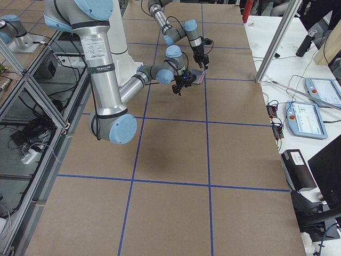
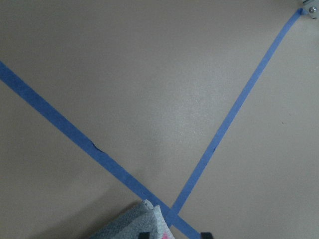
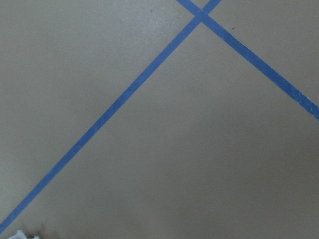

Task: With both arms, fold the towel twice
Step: 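Lower the folded end onto the stack and open the left gripper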

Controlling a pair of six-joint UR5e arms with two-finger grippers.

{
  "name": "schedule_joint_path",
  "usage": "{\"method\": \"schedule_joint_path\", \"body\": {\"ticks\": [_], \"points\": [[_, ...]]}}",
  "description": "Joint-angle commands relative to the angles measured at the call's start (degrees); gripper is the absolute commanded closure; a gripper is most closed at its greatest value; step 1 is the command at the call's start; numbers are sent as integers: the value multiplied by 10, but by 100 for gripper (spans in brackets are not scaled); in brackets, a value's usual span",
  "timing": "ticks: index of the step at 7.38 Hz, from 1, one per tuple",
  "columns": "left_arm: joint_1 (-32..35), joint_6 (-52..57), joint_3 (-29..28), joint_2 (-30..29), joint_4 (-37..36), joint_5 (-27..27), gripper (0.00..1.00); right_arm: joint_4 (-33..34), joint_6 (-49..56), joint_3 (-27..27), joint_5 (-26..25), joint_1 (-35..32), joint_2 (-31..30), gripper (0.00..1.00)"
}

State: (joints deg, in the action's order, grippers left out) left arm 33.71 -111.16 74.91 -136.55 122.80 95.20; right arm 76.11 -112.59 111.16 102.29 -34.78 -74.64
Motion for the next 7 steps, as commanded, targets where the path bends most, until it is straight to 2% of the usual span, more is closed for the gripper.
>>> {"method": "schedule_joint_path", "body": {"ticks": [1, 3, 5, 6, 7], "points": [[9, 5, -1, -3, 2, 4, 0, 0, 0, -1, -2, 2, 2, 0], [11, 5, 3, -3, 6, 8, 0, 0, -14, -44, -7, 9, 59, 0], [0, -2, 0, -9, 6, 7, 0, -2, -9, -33, 6, -4, 59, 0], [-15, -1, -7, -12, 8, 6, 0, -2, -4, -32, 36, -28, 49, 0], [-31, -1, -35, -12, 42, 3, 0, -4, 3, -31, 48, -37, 40, 0]]}}
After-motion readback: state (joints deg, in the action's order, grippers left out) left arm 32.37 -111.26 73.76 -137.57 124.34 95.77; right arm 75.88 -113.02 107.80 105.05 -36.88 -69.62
